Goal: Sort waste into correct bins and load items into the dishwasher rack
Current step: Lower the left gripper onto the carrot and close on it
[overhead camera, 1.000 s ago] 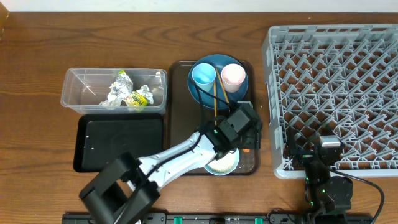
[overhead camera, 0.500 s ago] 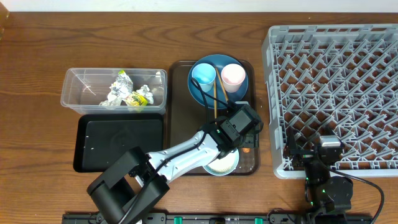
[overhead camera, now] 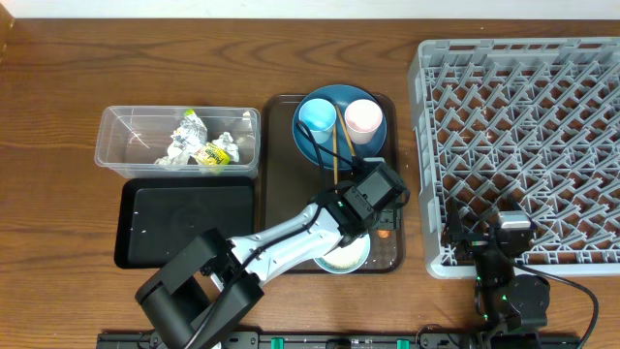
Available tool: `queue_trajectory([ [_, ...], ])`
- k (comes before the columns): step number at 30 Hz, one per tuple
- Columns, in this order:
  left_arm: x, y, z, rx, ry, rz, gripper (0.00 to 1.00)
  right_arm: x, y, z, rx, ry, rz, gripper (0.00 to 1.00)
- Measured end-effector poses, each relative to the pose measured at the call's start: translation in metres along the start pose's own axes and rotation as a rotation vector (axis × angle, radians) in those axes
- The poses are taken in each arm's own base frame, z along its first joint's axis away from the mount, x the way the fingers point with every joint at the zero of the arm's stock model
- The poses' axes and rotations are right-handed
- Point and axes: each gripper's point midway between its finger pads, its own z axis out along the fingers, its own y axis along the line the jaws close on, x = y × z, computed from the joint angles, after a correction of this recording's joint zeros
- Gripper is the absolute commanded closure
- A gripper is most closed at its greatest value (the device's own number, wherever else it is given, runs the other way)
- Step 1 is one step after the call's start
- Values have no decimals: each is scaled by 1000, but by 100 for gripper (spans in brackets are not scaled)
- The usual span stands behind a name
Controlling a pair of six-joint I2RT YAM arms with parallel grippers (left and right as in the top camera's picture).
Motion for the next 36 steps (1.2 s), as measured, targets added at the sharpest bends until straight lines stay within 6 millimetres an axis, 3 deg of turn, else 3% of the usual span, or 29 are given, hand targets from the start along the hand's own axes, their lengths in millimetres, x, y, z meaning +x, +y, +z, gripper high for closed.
queue_trajectory([
  [8,1,-2,-1,5,13,-1,33,0,0,0,0,0,0,1],
  [19,10,-25,-16,115,88,-10,34,0,0,0,0,0,0,1],
  [32,53,-17,-22,49,243,5,36,0,0,0,0,0,0,1],
  [36,64,-6,-24,-20,258,21,36,0,0,0,0,0,0,1],
])
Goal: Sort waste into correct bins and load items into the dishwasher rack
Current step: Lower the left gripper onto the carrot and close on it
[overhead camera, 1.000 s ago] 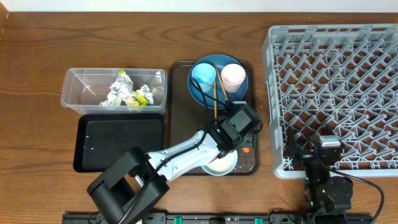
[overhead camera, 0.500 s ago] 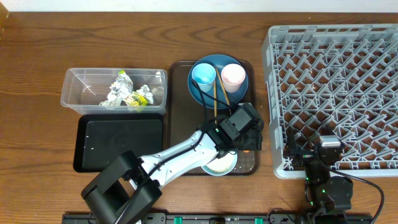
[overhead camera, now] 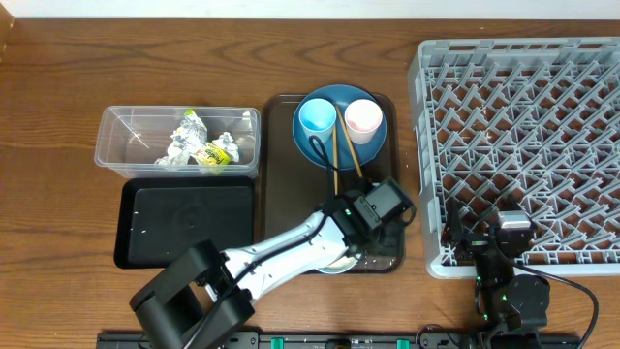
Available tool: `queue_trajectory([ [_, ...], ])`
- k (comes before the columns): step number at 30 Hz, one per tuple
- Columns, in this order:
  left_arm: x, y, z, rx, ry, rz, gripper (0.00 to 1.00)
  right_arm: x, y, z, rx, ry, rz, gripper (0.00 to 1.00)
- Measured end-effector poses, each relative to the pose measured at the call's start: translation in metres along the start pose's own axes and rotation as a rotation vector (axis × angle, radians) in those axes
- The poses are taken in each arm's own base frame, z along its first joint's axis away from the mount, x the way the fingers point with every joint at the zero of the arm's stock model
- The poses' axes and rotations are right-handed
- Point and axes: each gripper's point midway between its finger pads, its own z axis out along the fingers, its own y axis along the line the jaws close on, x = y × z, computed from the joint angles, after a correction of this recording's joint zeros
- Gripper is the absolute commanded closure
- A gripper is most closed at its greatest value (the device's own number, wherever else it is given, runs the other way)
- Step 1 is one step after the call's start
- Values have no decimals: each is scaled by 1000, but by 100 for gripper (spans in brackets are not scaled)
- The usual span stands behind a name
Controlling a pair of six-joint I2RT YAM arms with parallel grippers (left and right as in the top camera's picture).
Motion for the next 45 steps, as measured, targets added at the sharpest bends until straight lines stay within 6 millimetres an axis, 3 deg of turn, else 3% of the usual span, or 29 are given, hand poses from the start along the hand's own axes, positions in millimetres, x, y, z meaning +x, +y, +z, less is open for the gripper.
queue_trajectory([
  [7,-5,24,-2,-123,-50,-5,35,0,0,0,0,0,0,1],
  [18,-41,-3,-4,-26,-215,-10,35,0,0,0,0,0,0,1],
  [31,-58,-5,-8,-43,-325,-39,36,0,0,0,0,0,0,1],
  [45,-58,8,14,-93,-315,-59,36,0,0,0,0,0,0,1],
])
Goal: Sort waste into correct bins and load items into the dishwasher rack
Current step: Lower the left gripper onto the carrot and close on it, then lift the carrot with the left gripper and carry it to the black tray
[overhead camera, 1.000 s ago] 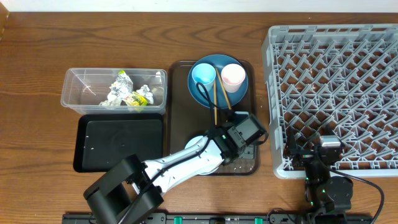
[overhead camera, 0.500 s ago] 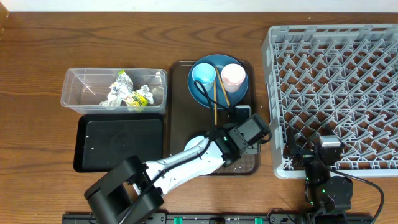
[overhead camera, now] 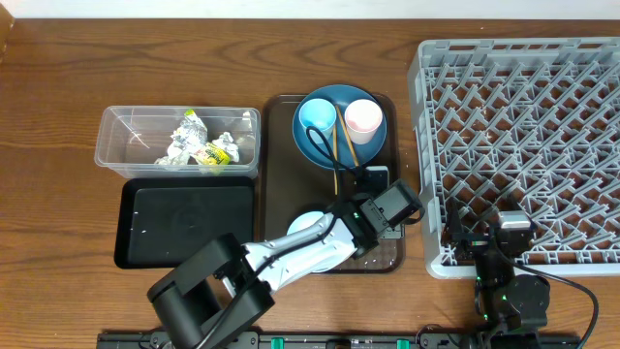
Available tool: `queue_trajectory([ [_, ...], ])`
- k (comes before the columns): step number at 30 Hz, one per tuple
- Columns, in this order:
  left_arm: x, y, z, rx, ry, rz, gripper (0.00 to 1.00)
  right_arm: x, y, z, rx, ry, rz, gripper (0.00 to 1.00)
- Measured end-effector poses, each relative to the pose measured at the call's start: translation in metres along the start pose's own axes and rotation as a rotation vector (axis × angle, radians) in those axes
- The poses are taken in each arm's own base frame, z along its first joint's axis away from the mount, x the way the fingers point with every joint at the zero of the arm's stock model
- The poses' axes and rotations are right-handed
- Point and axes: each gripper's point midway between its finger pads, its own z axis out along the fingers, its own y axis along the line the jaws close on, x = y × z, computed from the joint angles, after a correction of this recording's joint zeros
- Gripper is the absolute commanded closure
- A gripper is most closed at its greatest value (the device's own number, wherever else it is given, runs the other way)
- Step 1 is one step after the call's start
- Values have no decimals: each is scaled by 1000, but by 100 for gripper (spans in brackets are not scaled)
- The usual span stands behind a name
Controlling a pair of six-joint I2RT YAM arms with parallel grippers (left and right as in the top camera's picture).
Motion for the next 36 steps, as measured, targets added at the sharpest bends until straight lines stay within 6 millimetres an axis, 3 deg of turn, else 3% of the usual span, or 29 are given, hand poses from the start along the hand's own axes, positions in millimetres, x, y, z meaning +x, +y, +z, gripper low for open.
queue_trajectory([
  [7,9,11,19,-44,22,8,35,0,0,0,0,0,0,1],
  [17,12,18,18,-84,37,15,47,0,0,0,0,0,0,1],
  [29,14,21,17,-101,46,18,53,0,0,0,0,0,0,1],
  [36,14,21,17,-100,45,16,64,0,0,0,0,0,0,1],
])
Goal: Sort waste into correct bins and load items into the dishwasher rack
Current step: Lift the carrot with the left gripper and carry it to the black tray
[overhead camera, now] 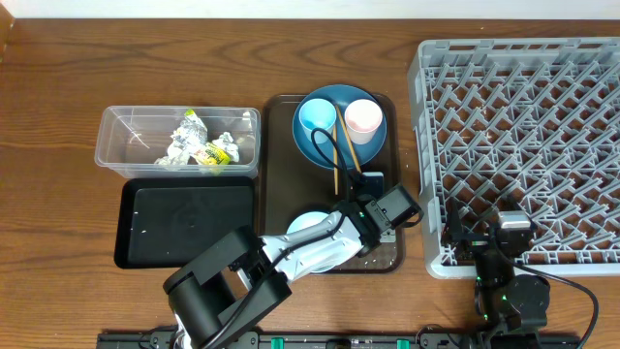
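Note:
On the brown tray (281, 174) lies a blue plate (325, 145) carrying a blue cup (317, 116), a pink cup (362, 117) and a pair of chopsticks (338, 155). A white bowl (306, 226) sits at the tray's near end, partly under my left arm. My left gripper (371, 181) points away from me at the plate's near right rim, close to the chopsticks' near ends; its jaws do not show clearly. My right gripper (463, 236) rests at the front edge of the grey dishwasher rack (523, 87), its fingers indistinct.
A clear bin (116, 145) holding crumpled wrappers stands at the left, with a black tray (189, 225) in front of it. The rack fills the right side of the table.
My left gripper has shifted slightly left and nearer along the tray's right side, and its wrist has turned a little. The right arm, cups, plate and chopsticks are where they were.
My left gripper was low over the tray's near end, above the white bowl. It then stood a little farther right, then farther up the tray's right side, uncovering part of the bowl. Now it sits by the plate's near rim.

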Available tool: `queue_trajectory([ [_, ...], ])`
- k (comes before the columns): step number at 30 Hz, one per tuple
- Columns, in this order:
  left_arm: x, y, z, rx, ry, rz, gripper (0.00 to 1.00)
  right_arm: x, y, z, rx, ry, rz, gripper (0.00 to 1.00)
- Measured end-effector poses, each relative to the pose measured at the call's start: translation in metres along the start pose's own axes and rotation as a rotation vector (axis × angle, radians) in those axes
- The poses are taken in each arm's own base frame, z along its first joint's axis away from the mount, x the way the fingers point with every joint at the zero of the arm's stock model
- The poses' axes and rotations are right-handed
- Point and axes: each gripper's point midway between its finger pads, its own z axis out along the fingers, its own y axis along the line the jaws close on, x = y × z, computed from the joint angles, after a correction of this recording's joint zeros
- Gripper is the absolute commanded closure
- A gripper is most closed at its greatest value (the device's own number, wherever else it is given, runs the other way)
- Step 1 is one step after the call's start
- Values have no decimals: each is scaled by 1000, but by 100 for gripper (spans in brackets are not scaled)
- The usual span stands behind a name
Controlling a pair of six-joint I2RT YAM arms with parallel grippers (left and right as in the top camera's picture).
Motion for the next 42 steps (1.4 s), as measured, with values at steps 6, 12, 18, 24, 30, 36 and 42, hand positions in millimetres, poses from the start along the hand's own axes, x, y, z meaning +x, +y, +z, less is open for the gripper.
queue_trajectory([
  [6,0,0,0,2,3,2,73,0,0,0,0,0,0,1],
  [12,-2,0,-18,11,1,0,77,0,0,0,0,0,0,1],
  [18,-9,-6,-49,58,-10,-7,77,0,0,0,0,0,0,1],
  [24,-8,-21,-72,155,16,-13,77,0,0,0,0,0,0,1],
  [30,-15,-30,-108,240,1,-19,78,0,0,0,0,0,0,1],
  [36,-30,0,-147,203,-59,-59,78,0,0,0,0,0,0,1],
  [42,-59,80,-176,20,-145,-188,78,0,0,0,0,0,0,1],
])
